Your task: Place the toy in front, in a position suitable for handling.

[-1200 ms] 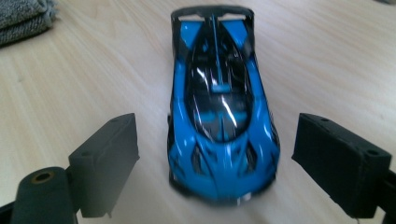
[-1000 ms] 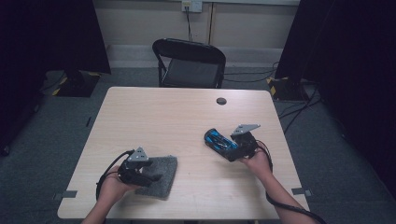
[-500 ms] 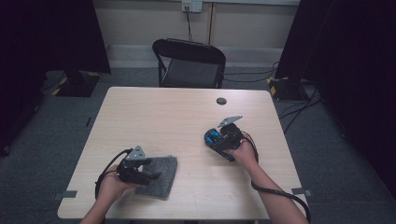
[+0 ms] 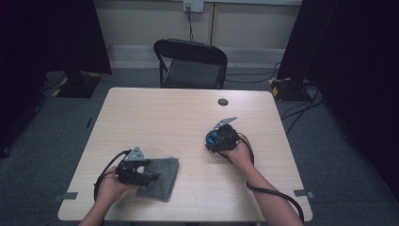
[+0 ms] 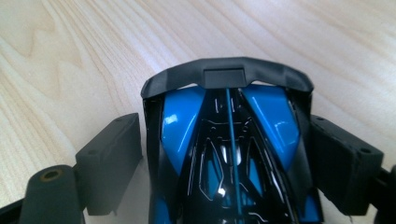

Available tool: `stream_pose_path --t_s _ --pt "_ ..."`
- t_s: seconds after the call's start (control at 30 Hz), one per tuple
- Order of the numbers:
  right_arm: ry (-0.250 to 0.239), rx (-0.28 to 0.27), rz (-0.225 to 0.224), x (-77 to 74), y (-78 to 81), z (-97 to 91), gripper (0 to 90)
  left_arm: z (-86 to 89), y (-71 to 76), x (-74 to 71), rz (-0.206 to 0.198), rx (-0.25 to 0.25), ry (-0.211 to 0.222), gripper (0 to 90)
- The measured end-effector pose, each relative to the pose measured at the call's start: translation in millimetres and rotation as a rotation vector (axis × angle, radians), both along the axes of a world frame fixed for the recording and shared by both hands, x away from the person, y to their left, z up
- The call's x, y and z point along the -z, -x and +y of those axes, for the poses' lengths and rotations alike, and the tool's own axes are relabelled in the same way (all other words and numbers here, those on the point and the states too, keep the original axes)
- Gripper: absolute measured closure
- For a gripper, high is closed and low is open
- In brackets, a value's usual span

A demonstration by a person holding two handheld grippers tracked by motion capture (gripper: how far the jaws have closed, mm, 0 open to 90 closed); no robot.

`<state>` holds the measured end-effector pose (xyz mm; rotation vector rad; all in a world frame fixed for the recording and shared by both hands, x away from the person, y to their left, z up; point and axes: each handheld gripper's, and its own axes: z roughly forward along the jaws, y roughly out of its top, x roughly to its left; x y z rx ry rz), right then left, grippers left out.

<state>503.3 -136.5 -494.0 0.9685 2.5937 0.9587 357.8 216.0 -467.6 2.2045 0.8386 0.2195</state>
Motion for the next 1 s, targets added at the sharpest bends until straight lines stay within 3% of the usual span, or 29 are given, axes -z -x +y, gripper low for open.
stream_pose_path --t_s 0.17,0.6,0.83,1.0 --pt "0.003 0.002 -0.019 0.1 -1.0 -1.9 23.8 1.7 -0.3 -1.3 -0.008 -0.003 -0.004 29.9" --pt "0.029 0.019 -0.001 -2.9 0.1 -1.4 25.5 -0.6 1.6 -1.4 -0.014 0.001 -0.004 30.2" --pt "-0.024 0.017 0.019 -13.9 1.6 -8.7 25.7 0.1 0.6 -2.2 -0.016 -0.007 0.009 30.3" --pt "-0.032 0.006 0.016 -19.5 5.4 -11.4 25.8 -1.3 0.2 -2.7 -0.02 -0.008 0.009 30.3"
